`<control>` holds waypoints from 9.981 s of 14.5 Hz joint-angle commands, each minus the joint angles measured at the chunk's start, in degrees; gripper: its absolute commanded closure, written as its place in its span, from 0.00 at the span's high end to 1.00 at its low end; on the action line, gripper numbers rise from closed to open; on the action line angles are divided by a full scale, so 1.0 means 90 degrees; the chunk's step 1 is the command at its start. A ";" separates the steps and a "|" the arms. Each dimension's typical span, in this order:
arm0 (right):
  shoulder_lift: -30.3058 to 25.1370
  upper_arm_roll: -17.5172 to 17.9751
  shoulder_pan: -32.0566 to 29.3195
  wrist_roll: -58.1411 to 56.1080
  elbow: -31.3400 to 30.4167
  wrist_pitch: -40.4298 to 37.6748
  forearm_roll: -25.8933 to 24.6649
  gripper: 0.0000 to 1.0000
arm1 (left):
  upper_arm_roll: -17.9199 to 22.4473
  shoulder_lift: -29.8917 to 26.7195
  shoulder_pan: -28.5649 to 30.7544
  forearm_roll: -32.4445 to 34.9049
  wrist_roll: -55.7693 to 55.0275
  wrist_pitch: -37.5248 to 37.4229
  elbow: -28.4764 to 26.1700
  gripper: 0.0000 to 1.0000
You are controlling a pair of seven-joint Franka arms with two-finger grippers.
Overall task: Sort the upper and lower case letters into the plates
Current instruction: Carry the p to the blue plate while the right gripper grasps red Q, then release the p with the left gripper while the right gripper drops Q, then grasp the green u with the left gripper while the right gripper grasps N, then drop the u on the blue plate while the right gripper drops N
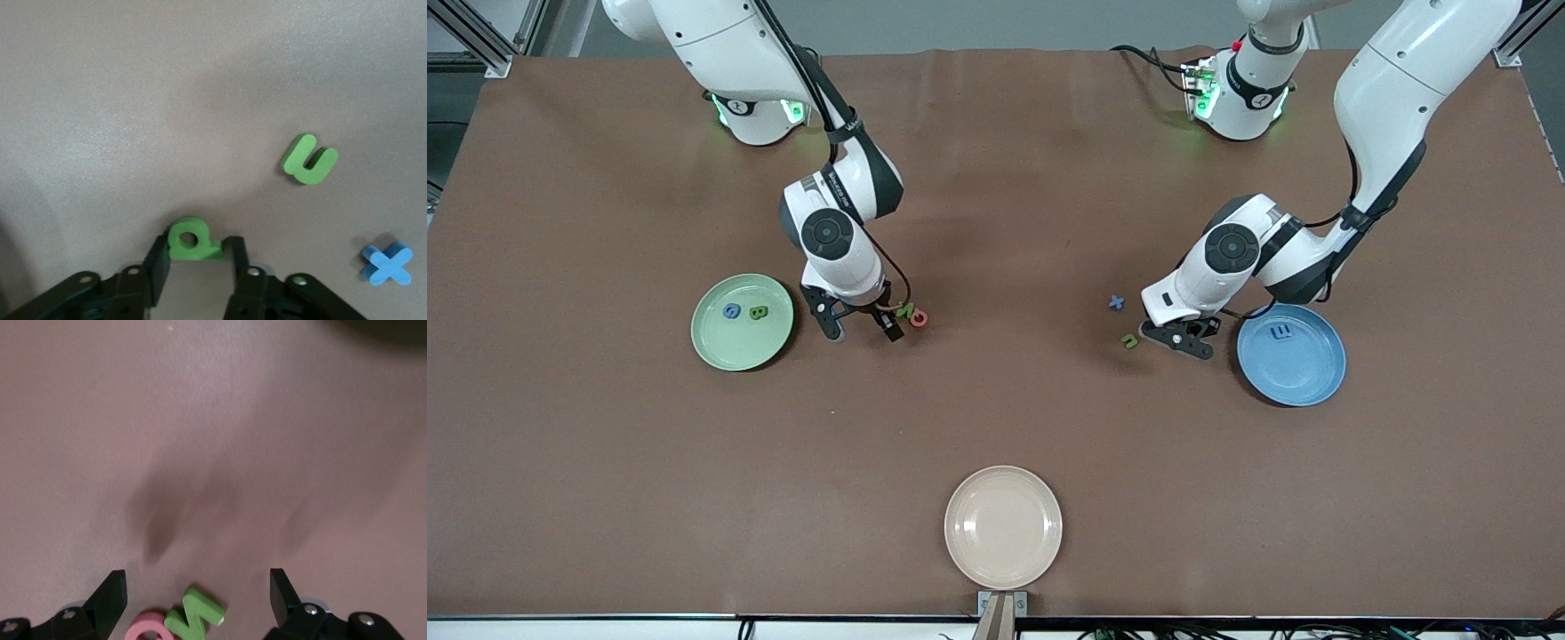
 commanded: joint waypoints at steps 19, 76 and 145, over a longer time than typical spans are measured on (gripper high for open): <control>0.0313 -0.0064 0.0270 0.0602 0.0433 -0.0003 -0.0023 0.69 | -0.1306 -0.0696 0.2885 0.0166 0.1714 -0.1040 0.0024 0.23; -0.1777 -0.0045 -0.2699 -0.5220 -0.1159 -0.0755 -0.1078 1.00 | -0.0848 0.1130 -0.0207 0.0889 -0.6769 -0.0903 0.1352 0.88; -0.0888 0.0073 -0.3461 -0.8754 -0.0526 -0.0566 -0.0999 1.00 | -0.2586 0.1081 0.0917 0.1582 -0.3525 -0.2280 0.0796 1.00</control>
